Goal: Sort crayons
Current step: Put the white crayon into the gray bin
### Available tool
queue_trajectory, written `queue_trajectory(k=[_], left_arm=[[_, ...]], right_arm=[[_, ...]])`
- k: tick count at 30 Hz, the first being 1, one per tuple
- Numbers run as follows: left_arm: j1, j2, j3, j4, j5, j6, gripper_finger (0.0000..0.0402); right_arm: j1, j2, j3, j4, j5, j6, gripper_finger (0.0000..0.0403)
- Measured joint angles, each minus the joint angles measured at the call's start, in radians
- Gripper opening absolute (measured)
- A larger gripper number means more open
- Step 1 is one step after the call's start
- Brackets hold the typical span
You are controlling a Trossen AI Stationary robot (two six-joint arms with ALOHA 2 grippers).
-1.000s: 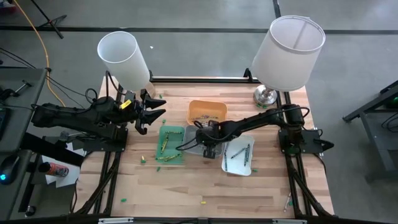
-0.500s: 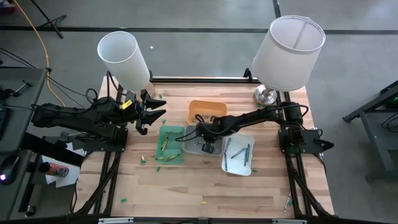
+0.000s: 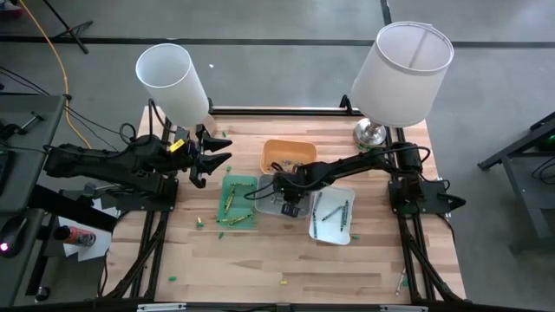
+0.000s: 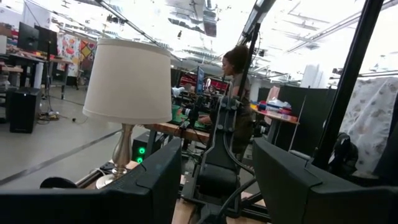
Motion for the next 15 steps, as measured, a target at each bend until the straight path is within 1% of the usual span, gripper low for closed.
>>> queue_trajectory(k=[5, 8, 11, 15], left_arm=[[0.000, 0.000, 0.000, 0.000, -0.002, 0.000, 0.0184], [0.000, 0.000, 0.000, 0.000, -0.002, 0.000, 0.0184], [0.000, -0.001, 0.000, -0.003, -0.003, 0.000, 0.0184], [0.000, -0.002, 0.000, -0.004, -0.003, 0.009, 0.0184]], right_arm=[[0.000, -0.021, 0.002, 0.005, -0.001, 0.007, 0.0119], [0.000, -0.041, 0.029, -0.020, -0.013, -0.012, 0.0161], [0.000, -0.066, 0.070, -0.058, -0.060, -0.064, 0.0185], [0.000, -0.116, 0.092, -0.108, -0.087, -0.089, 0.0194]])
